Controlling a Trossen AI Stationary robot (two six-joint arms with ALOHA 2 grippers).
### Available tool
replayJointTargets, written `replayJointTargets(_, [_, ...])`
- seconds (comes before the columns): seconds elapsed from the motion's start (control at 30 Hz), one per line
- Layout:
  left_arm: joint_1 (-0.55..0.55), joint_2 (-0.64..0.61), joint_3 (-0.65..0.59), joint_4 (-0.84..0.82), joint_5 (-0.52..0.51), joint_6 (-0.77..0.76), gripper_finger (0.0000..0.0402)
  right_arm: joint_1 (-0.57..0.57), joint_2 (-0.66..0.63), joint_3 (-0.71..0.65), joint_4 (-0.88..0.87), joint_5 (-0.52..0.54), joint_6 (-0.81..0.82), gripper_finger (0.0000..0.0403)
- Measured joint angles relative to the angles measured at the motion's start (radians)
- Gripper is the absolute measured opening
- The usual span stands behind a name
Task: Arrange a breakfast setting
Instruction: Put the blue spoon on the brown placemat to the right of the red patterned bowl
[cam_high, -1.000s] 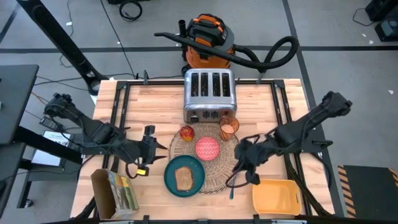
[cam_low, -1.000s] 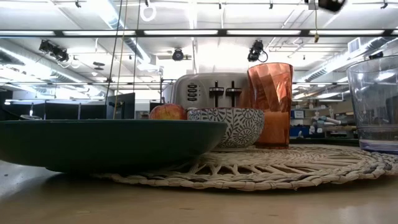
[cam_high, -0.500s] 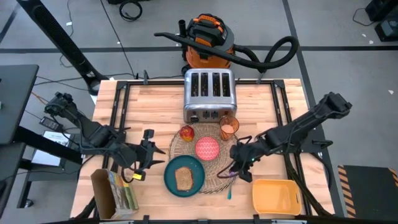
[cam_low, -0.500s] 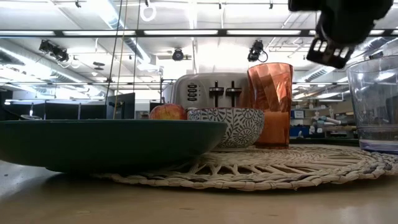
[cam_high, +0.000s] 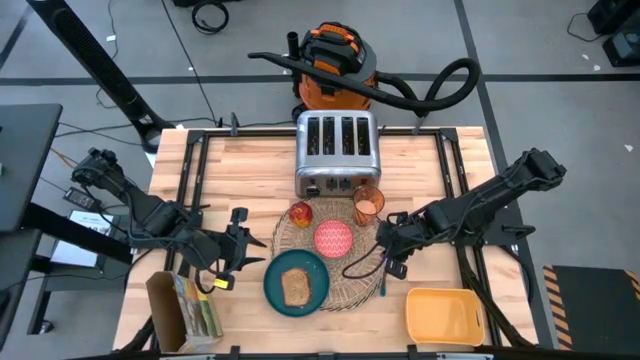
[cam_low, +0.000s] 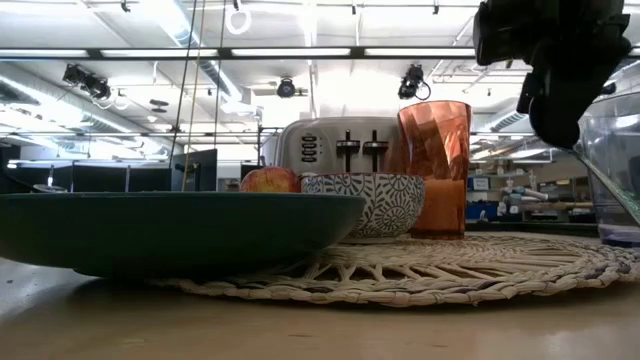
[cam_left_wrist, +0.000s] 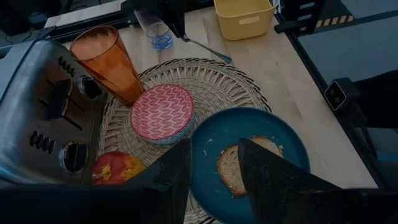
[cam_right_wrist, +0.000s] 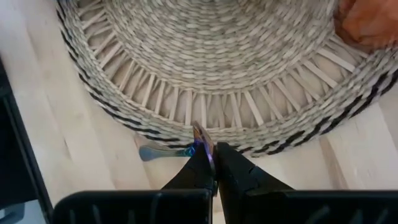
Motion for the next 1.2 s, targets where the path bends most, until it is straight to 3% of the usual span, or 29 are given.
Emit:
replayJointTargets(0.37, [0.0,0.0,0.0,-0.001,0.0,-0.004,0.0139,-0.001,0.0,-0.002,-0.098,-0.007,0.013,0.001])
replayJointTargets(0.53, [0.0,0.0,0.0,-0.001,0.0,-0.003,0.0139,-0.001,0.0,-0.003,-0.088,-0.001,0.002,0.001])
replayJointTargets(0.63, [0.0,0.0,0.0,-0.001,0.0,-0.004,0.0139,-0.014,-0.012,-0.004,-0.045,-0.049,-0.024,0.001])
replayJointTargets(1.2, [-0.001,0.0,0.0,-0.001,0.001,-0.012,0.0139,-0.205,-0.074,-0.026,0.023,-0.193,-0.095,0.001])
